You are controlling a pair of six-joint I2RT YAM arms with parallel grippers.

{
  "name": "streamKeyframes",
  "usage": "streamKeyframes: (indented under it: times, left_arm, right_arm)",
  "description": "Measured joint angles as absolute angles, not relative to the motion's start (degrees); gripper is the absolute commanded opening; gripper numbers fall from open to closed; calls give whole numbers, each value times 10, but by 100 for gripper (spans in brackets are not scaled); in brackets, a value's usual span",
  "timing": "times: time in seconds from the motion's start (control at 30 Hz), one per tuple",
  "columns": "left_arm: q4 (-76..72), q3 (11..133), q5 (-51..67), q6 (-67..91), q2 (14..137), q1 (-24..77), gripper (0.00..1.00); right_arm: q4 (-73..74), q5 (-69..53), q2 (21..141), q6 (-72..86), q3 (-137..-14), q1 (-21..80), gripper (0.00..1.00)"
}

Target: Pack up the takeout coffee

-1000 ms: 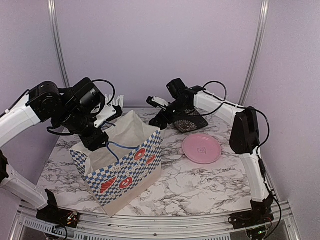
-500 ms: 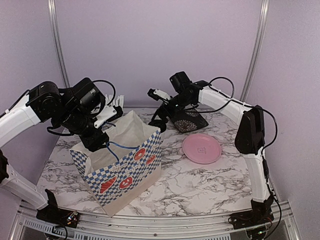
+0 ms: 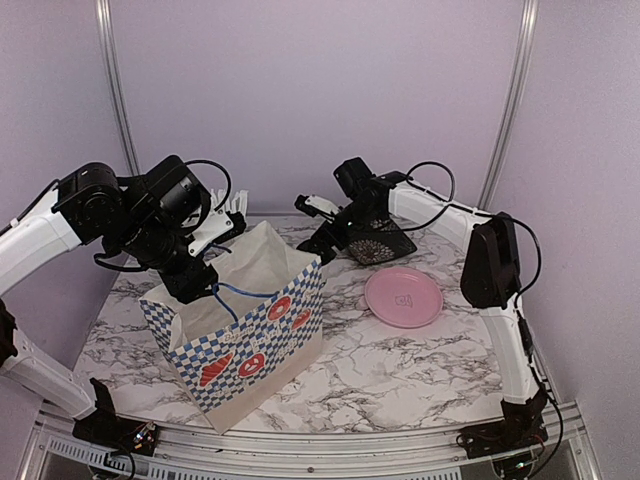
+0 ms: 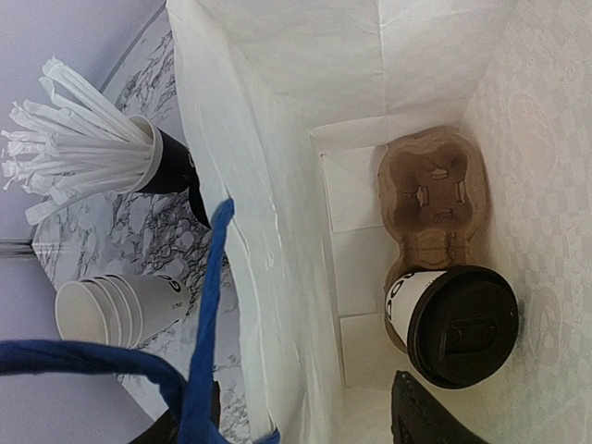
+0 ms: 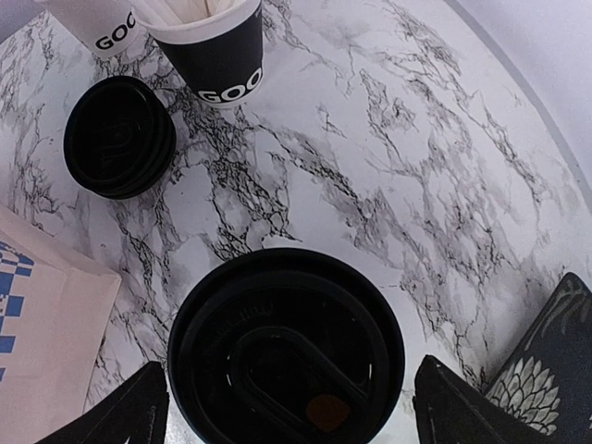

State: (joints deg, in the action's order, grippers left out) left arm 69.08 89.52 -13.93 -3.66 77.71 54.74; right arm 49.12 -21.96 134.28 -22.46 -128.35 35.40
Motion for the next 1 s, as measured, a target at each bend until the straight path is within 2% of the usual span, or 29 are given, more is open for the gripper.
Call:
streamKeyframes:
  times: [0.27,0.5,0.67,0.8,0.9,1.0]
  left_arm:
    - [691,895,-135,-38,781,547,63]
    - [691,895,-130,-39,793,547,58]
    - [688,896,-124,-42,796,547,47]
    - [679,900,-115,-50,797,547,34]
    - [671,905,-104,-61,805,547,21]
    - [664,915,-93,-71,823,547,14]
  right_arm:
    - [494,-208,1343,-226,-1283,354,74]
    - [485,-204,1327,-226,-1252,354,67]
    - [486,-202,1307,-227,-1225,354,63]
    - [489,-202,1270,-228,-1178,354,63]
    - [491,-204,1218,-236,-1116,354,63]
    - [491,-214,1145,-252,-1038,354,63]
